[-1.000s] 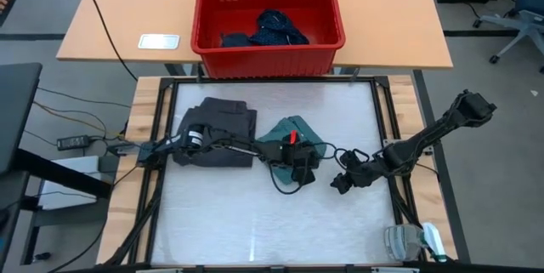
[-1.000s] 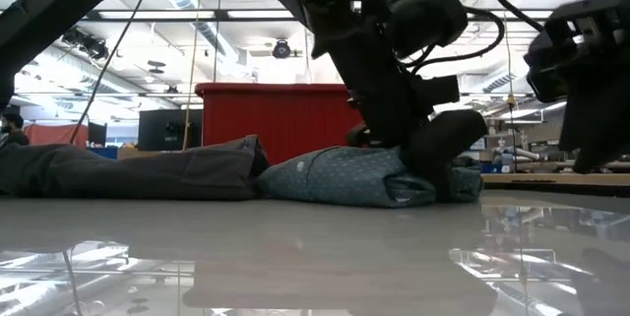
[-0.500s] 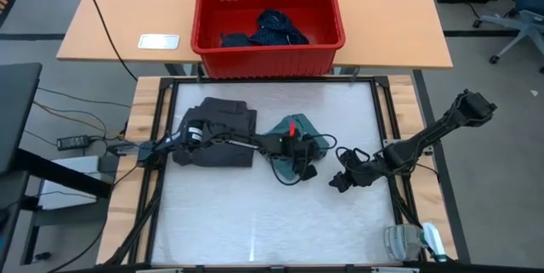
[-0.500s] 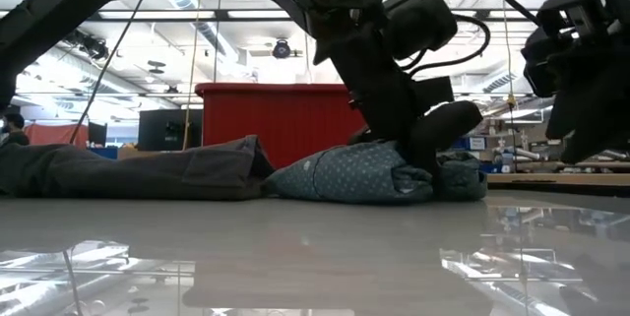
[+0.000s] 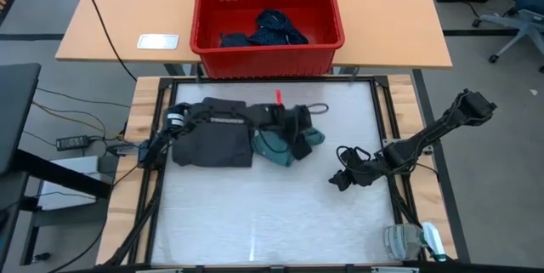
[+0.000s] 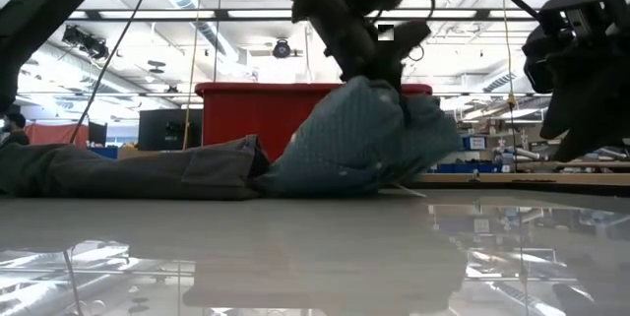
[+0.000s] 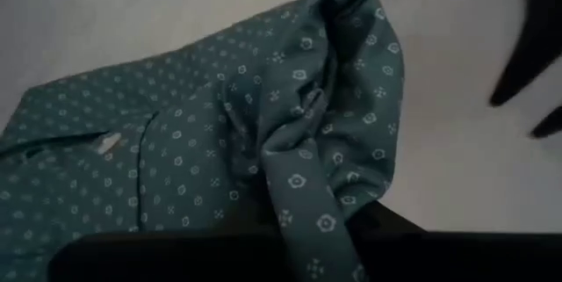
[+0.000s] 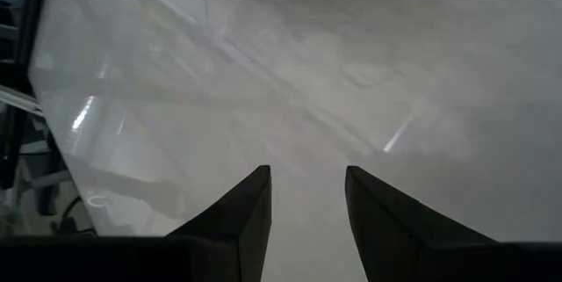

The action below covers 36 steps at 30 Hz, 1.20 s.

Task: Fold laundry
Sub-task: Stack the dark green polo on top of the black shorts

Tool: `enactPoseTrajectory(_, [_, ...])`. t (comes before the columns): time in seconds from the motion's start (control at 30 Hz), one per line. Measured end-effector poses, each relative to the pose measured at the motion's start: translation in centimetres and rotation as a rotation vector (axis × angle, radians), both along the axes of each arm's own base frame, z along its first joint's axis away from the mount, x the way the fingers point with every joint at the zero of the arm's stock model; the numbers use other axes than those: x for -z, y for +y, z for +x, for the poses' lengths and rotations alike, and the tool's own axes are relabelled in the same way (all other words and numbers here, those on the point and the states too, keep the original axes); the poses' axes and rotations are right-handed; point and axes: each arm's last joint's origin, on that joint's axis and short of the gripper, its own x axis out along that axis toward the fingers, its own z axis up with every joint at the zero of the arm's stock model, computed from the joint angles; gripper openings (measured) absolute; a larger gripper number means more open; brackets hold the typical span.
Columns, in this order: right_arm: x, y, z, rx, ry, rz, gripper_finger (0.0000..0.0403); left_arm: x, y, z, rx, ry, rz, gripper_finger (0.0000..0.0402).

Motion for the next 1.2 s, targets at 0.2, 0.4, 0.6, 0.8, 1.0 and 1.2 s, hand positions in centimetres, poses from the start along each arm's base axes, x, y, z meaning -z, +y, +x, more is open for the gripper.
enactPoseTrajectory(0.2, [0.0,-0.1,0.0,0.018,-0.01,-0.023,0.0154,-4.2,1.4,-1.6,-0.015,-0.106,-0.126,0.0034])
enactPoseTrajectory(0.4, [-0.1,-0.2,0.1,0.046,-0.032,-0.045,0.0154,-8.5,3.5,-3.7,-0.098,-0.212,-0.207,0.0034])
enactPoseTrajectory(0.6, [0.3,-0.7,0.0,0.099,-0.025,-0.061,0.0154,-12.8,5.8,-7.5,-0.16,-0.289,-0.153,0.0034])
enactPoseTrajectory(0.8, [0.3,-1.3,0.3,0.192,-0.035,-0.036,0.0154,-10.7,7.9,-12.8,-0.286,-0.261,-0.199,0.0034])
enactPoseTrajectory(1.0, [0.3,-2.5,0.6,0.277,-0.036,-0.043,0.0154,-10.1,7.9,-19.3,-0.35,-0.524,-0.294,0.0034])
enactPoseTrajectory(1.2, [0.3,-4.0,1.1,0.32,-0.012,0.021,0.0154,-7.0,7.4,-26.8,-0.48,-0.736,-0.316,0.0034])
